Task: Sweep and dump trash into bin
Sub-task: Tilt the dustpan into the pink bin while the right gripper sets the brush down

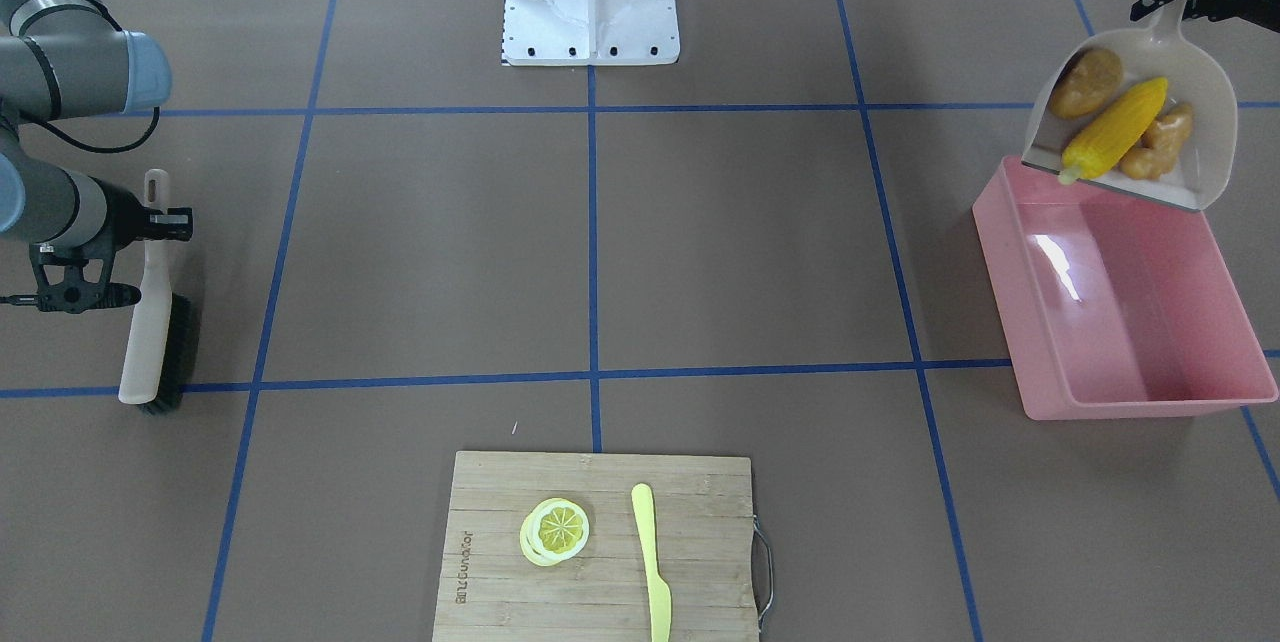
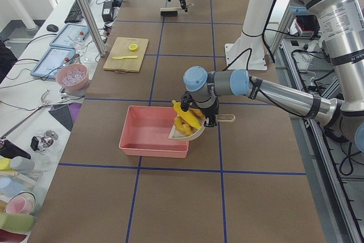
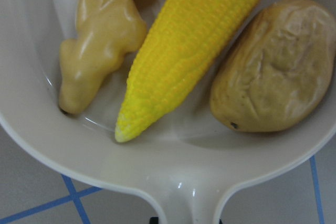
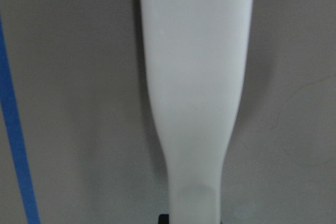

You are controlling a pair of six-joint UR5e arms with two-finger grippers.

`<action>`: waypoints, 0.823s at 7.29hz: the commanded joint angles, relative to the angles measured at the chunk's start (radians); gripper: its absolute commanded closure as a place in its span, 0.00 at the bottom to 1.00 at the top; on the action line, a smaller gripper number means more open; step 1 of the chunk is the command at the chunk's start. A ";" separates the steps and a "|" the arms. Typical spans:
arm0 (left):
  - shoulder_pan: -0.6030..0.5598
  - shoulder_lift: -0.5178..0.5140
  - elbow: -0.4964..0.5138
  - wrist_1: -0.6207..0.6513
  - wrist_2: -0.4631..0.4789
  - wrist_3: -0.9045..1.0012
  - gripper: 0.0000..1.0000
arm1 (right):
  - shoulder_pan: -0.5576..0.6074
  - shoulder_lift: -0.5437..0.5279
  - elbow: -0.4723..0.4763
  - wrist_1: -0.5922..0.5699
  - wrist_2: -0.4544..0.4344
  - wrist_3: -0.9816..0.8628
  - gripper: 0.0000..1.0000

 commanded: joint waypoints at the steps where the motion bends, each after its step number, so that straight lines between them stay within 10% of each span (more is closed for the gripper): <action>1: 0.031 -0.007 -0.002 0.075 0.001 0.017 1.00 | 0.001 0.001 0.000 0.003 0.000 0.003 0.21; 2: 0.034 -0.023 -0.005 0.118 0.001 0.022 1.00 | 0.000 0.001 0.000 0.003 0.000 0.003 0.00; 6: 0.039 -0.049 -0.029 0.267 0.001 0.024 1.00 | 0.123 0.048 0.017 -0.008 0.003 -0.014 0.00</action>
